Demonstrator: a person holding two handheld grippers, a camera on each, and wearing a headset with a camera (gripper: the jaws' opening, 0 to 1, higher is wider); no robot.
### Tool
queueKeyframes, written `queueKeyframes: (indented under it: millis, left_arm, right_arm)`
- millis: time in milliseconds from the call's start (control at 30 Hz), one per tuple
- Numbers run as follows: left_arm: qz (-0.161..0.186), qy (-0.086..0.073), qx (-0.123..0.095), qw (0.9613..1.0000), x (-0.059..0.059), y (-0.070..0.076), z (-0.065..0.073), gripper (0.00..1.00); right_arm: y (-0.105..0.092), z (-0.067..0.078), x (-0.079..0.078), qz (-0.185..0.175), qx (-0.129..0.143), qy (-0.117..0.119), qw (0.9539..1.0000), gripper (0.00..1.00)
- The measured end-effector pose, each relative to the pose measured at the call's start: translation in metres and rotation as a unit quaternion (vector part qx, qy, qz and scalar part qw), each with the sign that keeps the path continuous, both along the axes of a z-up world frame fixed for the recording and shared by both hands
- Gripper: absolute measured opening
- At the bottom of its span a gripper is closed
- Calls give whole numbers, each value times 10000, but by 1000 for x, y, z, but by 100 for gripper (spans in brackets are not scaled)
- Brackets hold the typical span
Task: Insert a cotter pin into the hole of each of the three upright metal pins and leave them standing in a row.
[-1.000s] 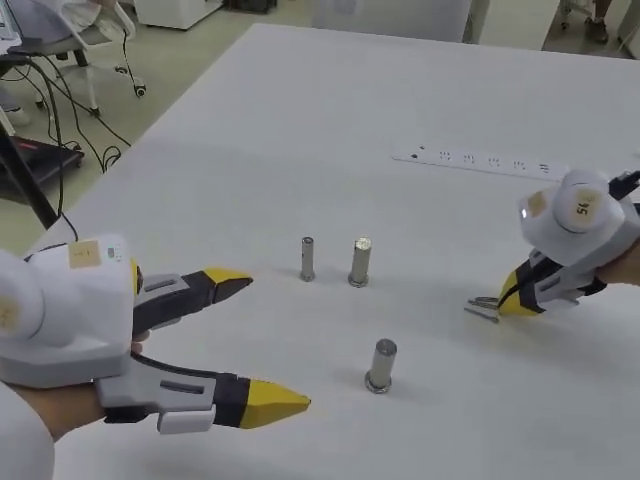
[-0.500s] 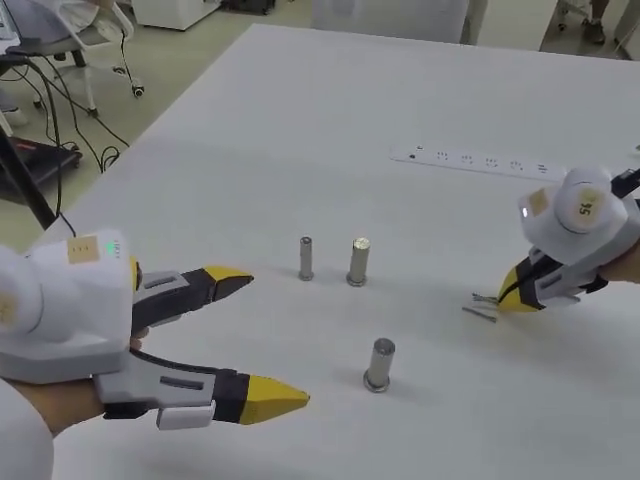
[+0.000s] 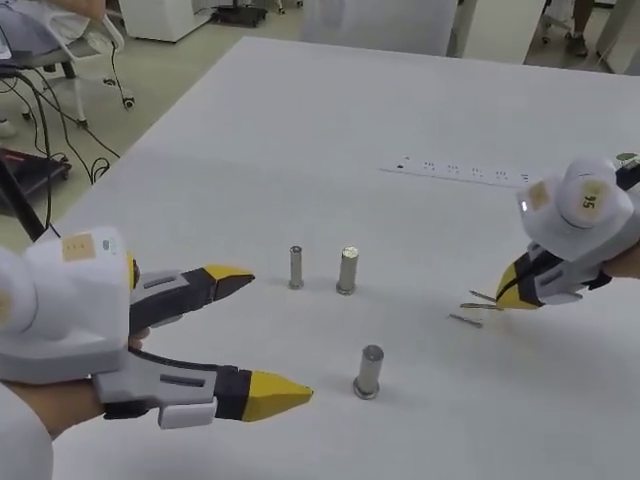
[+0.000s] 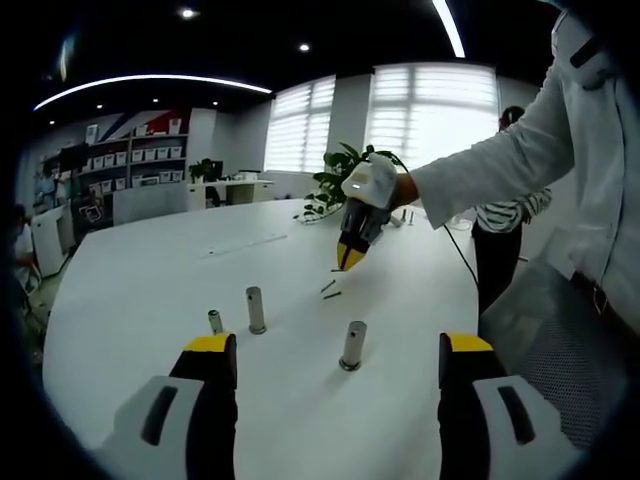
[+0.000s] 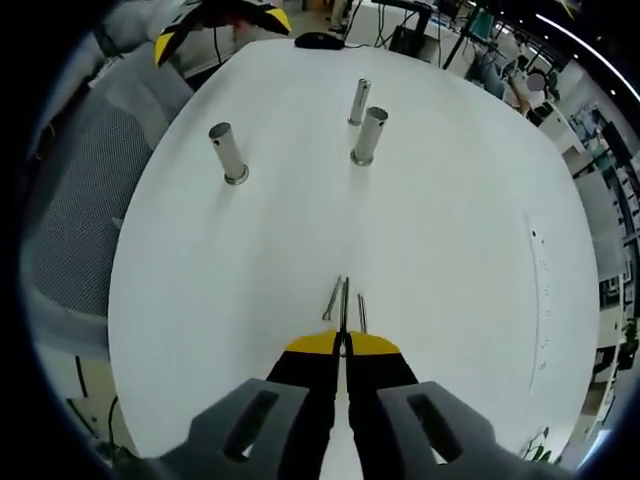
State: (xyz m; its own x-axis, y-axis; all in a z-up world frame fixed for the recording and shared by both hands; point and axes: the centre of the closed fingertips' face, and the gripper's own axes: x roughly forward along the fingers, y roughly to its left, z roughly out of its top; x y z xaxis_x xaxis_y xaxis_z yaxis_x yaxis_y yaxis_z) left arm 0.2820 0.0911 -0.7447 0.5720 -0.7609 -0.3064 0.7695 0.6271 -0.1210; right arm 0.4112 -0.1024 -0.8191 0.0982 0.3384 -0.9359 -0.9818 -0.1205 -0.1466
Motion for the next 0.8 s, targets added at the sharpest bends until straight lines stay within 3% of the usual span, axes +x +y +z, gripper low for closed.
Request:
queueKeyframes:
  millis: [333,800]
  left_arm:
    - [-69,-65,-48,9999,-3,-11,9,81]
    - [-108,-24,-133,9998,-9,-22,13,74]
  right_arm:
    - [14,32,-23,249,38,-150,9996,3]
    - [47,56,-68,744,182,-250,9967,3]
